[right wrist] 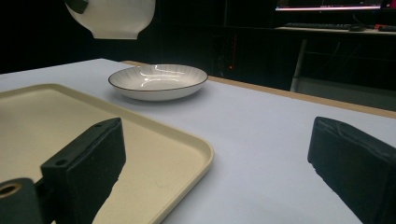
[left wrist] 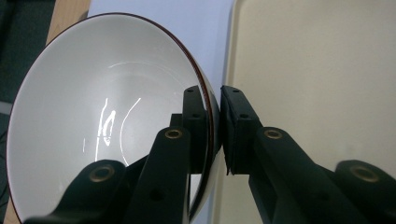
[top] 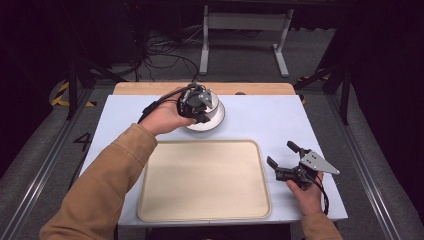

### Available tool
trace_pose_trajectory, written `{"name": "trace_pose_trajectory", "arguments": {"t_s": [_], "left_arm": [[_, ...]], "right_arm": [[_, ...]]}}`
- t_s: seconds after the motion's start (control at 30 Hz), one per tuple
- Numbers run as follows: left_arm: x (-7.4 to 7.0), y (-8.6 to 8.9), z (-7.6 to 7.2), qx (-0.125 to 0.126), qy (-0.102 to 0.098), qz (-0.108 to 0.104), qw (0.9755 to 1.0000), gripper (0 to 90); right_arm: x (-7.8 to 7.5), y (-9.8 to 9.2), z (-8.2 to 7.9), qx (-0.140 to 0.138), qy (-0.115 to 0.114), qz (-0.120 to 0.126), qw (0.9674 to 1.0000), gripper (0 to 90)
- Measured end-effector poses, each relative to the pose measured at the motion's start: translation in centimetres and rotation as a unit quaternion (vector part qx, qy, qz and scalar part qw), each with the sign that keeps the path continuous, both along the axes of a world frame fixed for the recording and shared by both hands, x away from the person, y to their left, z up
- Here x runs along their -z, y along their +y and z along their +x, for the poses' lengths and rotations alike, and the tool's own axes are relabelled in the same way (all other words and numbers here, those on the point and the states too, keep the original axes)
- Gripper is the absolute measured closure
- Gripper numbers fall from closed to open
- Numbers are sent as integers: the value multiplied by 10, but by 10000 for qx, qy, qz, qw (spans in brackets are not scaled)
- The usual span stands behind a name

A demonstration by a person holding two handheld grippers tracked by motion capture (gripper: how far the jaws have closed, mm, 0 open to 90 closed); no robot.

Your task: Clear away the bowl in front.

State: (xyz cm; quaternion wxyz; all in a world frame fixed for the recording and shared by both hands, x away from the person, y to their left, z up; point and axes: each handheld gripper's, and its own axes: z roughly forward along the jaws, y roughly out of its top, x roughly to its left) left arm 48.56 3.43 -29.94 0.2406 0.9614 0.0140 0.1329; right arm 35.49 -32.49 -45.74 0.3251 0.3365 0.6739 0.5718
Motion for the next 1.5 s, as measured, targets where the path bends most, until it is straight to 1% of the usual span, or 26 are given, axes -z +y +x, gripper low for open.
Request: {"name": "trace_pose_trajectory", "arguments": {"t_s": [0.1,0.17,0.4,0.5,0.63,0.7,0.8,1.0,1.03,1.17,1.2,1.27,1.3,1.33,1.37,1.4,1.43,1.47,1.5], "left_arm": [[-5,-3,-9,63,-43,64,10000,813],[-9,-3,-15,125,-50,49,9999,813],[-18,-3,-31,180,-97,-37,9998,813],[-18,-4,-39,214,-67,-22,9997,812],[-16,-4,-48,280,6,-87,9996,812],[-14,-4,-53,259,44,-86,9996,812],[-11,-3,-61,312,12,-13,9995,812],[-10,0,-79,360,34,3,9993,812],[-10,0,-79,360,34,3,9993,811],[-9,3,-93,423,44,40,9991,811],[-9,3,-93,423,44,40,9991,811],[-9,4,-98,427,51,37,9991,811],[-9,4,-102,450,15,60,9990,811],[-9,4,-102,450,15,60,9990,811],[-10,5,-106,460,-2,103,9989,811],[-10,5,-106,460,-2,103,9989,811],[-10,4,-111,473,-4,111,9988,811],[-10,4,-111,473,-4,111,9988,811],[-10,4,-115,558,4,124,9984,811]], "right_arm": [[0,0,0,1,0,0,10000,47],[0,0,0,1,-1,-1,10000,47],[0,1,0,0,5,-41,10000,48],[0,1,0,-6,12,-43,10000,48],[0,1,0,-19,18,-35,10000,48],[0,1,0,-15,14,-41,10000,48],[0,1,0,-27,20,-44,10000,48],[0,1,1,-33,40,-37,10000,49],[0,1,1,-33,40,-37,10000,49],[0,1,1,-40,52,-42,10000,50],[0,1,1,-33,54,-48,10000,50],[0,1,1,-35,53,-52,10000,50],[0,1,1,-35,50,-54,10000,50],[0,1,1,-33,52,-54,10000,49],[0,1,1,-31,53,-53,10000,50],[0,1,1,-31,53,-53,10000,50],[0,1,1,-34,49,-55,10000,50],[0,1,1,-33,52,-55,10000,50],[0,1,1,-37,43,-59,10000,50]]}}
